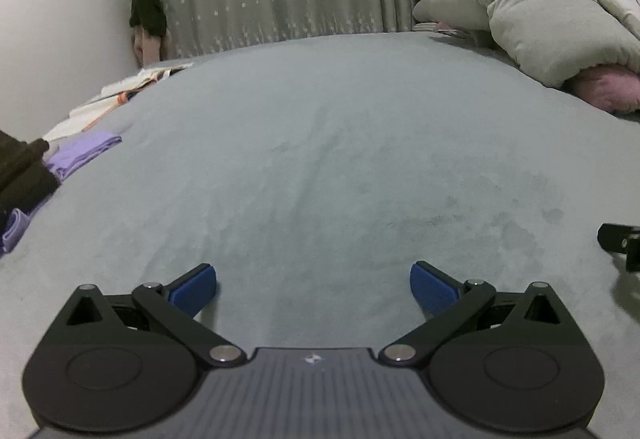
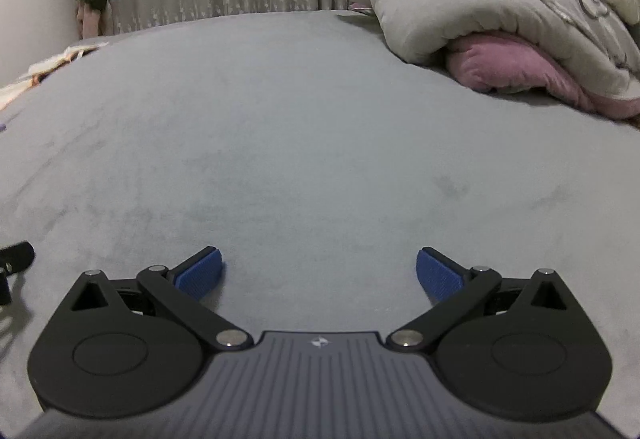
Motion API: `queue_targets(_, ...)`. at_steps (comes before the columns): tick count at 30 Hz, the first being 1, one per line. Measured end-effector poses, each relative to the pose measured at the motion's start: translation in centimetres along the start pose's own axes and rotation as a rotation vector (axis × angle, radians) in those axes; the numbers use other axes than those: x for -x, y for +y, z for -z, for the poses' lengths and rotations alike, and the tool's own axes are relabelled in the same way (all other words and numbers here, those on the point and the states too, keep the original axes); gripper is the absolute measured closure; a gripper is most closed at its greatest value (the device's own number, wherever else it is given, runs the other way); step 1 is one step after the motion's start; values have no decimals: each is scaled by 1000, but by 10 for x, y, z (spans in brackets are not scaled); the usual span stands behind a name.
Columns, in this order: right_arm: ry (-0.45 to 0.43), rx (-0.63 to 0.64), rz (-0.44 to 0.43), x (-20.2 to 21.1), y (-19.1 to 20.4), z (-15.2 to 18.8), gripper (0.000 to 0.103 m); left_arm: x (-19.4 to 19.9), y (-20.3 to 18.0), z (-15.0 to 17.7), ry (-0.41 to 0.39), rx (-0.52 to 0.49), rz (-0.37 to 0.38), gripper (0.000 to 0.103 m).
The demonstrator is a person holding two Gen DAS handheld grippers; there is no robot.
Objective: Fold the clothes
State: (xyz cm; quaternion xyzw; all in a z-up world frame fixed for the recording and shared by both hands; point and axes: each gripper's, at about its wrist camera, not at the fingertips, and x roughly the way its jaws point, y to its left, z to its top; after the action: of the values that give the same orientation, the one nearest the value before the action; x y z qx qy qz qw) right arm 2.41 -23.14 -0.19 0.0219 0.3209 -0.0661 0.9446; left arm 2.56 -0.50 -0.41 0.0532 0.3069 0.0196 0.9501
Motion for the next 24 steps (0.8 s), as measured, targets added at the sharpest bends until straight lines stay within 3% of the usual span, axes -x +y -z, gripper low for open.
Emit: queue_targets(24,1,7,9,5,7,3,0,-4,0,-3,12,53,23,0)
